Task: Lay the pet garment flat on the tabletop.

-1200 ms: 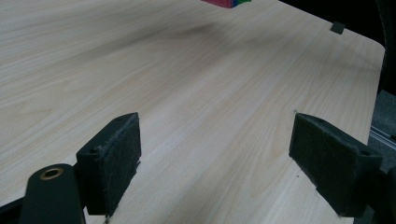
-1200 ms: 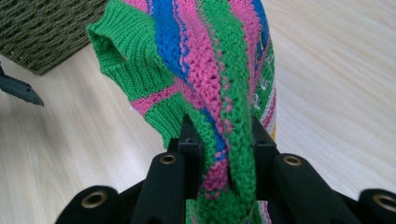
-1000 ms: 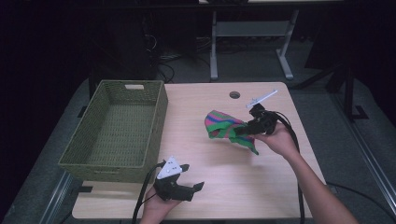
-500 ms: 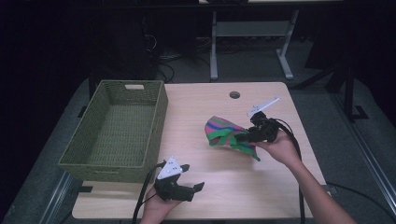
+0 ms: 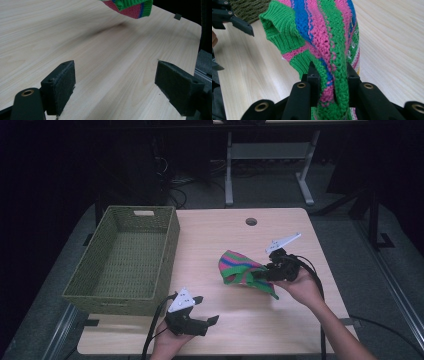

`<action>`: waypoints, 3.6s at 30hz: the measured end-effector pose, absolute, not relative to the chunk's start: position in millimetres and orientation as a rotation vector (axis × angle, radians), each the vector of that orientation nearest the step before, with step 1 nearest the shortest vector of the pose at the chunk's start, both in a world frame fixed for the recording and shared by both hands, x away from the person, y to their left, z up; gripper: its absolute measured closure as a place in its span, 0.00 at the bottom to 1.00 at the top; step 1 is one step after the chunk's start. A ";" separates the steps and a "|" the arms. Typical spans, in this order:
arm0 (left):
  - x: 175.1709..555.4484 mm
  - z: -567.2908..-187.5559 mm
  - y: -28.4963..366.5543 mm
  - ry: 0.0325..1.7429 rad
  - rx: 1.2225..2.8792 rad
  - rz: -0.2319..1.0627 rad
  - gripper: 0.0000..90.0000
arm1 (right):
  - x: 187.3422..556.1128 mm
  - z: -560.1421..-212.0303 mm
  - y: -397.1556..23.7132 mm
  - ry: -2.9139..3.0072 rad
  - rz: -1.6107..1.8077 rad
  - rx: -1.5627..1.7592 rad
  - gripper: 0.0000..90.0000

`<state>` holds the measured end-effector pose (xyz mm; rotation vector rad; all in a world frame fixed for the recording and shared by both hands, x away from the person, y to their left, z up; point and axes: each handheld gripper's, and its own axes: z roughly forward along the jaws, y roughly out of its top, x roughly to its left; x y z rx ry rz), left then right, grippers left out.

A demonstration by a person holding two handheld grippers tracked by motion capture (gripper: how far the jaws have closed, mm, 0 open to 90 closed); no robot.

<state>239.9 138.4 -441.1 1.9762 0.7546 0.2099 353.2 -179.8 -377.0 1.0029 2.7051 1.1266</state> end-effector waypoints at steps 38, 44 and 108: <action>238.2 -437.4 144.3 0.755 1.946 0.238 0.18 | 333.1 -438.8 -139.7 2.848 1.040 1.005 0.75; 237.5 -436.8 145.4 0.757 1.937 0.248 0.18 | 329.5 -444.0 -134.4 2.886 1.023 0.988 0.63; 238.6 -435.8 148.8 0.772 1.915 0.259 0.18 | 308.8 -431.1 -129.9 2.901 1.031 0.753 0.91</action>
